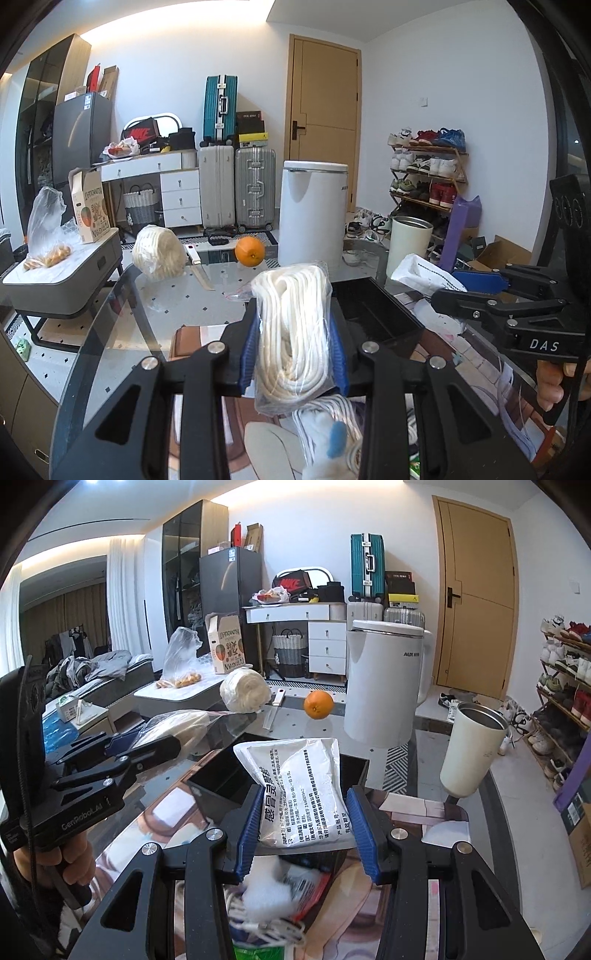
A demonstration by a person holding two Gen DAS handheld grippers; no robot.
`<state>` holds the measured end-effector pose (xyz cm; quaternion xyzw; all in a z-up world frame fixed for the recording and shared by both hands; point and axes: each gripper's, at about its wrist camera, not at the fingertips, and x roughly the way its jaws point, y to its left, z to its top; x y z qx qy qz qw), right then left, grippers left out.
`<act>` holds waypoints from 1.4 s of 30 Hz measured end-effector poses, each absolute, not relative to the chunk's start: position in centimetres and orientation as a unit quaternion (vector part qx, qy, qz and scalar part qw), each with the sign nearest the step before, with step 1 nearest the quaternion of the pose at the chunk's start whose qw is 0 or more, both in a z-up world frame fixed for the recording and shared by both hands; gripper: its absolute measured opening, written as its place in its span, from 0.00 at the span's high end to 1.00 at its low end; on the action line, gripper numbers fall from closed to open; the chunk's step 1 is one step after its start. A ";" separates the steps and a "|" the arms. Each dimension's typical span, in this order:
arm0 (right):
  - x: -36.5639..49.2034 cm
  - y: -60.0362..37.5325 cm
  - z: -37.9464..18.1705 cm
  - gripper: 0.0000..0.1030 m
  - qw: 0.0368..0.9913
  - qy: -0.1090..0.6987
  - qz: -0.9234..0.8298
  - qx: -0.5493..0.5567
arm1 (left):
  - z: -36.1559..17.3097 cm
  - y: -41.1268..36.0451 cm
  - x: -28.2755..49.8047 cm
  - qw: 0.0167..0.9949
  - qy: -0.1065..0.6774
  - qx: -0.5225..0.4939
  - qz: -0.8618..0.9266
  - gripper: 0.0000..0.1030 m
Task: Organize soft objects
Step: 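Grasp and lift the bagged rope with left tool while right tool lifts the white sachet, then lower the rope bag into the black box with left tool while right tool drops the sachet in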
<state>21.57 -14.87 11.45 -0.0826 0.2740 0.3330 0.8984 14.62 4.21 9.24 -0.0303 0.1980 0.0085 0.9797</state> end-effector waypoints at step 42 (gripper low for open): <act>29.0 -9.7 7.4 0.55 0.878 0.327 0.322 -0.136 | 5.3 3.5 23.4 0.961 0.277 0.010 -0.016 0.69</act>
